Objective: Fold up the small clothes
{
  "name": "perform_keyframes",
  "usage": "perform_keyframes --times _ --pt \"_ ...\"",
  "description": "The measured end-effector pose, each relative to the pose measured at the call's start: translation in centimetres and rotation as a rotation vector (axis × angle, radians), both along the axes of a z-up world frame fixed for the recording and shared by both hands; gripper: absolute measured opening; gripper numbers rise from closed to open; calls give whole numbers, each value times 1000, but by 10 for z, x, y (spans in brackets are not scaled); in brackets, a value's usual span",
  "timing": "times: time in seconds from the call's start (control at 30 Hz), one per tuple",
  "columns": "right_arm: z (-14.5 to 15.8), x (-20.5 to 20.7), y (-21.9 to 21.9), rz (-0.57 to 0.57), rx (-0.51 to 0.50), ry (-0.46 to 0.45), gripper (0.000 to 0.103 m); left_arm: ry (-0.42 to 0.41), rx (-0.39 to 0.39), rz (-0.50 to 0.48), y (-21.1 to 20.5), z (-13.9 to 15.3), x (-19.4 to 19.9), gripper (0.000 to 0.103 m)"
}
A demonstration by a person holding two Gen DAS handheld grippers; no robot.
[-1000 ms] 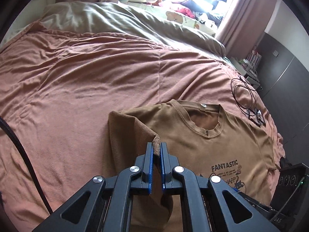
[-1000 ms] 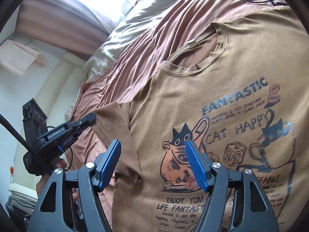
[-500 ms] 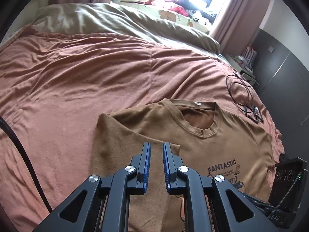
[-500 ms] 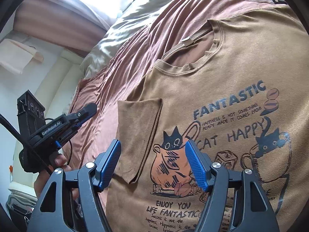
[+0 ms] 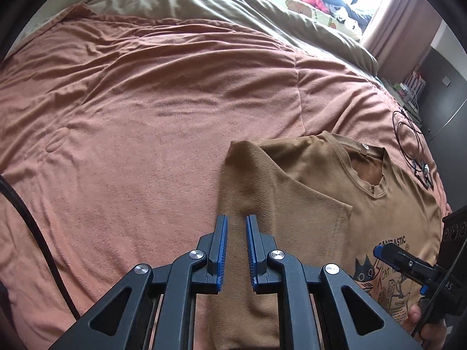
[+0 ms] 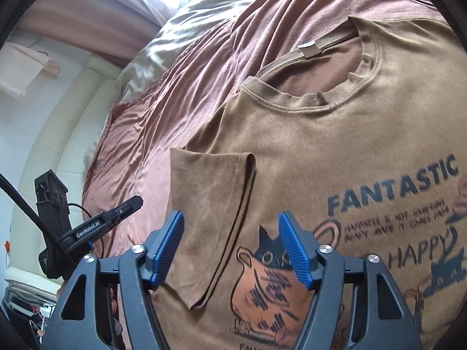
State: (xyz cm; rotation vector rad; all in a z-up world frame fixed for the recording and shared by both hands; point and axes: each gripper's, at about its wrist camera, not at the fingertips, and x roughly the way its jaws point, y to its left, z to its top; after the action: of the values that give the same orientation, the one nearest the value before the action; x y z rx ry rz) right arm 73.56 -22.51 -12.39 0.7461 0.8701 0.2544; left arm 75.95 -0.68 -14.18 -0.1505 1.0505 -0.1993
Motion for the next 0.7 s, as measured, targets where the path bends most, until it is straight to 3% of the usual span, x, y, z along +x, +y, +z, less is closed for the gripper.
perform_keyframes --times 0.1,0.23,0.27,0.37,0.4,0.47,0.6,0.7 --pt "-9 15 7 7 15 24 46 13 4 -3 1 -10 9 14" --pt "-16 35 18 17 1 40 44 22 9 -2 2 -20 21 14" --pt "-17 41 20 14 -7 42 39 26 8 -2 2 -23 25 14" --pt "-21 51 21 -10 -38 67 7 34 3 -10 -1 -28 33 14" --pt "-22 52 19 -19 -38 73 1 37 4 -16 -3 -30 36 14" --pt "-19 47 17 -29 -24 59 0 43 10 -28 -8 -33 40 15" --pt "-14 28 16 -52 -25 34 0 40 31 -42 -17 -40 48 30" --pt "-13 18 14 -71 -8 31 0 40 42 -46 -21 -45 54 31"
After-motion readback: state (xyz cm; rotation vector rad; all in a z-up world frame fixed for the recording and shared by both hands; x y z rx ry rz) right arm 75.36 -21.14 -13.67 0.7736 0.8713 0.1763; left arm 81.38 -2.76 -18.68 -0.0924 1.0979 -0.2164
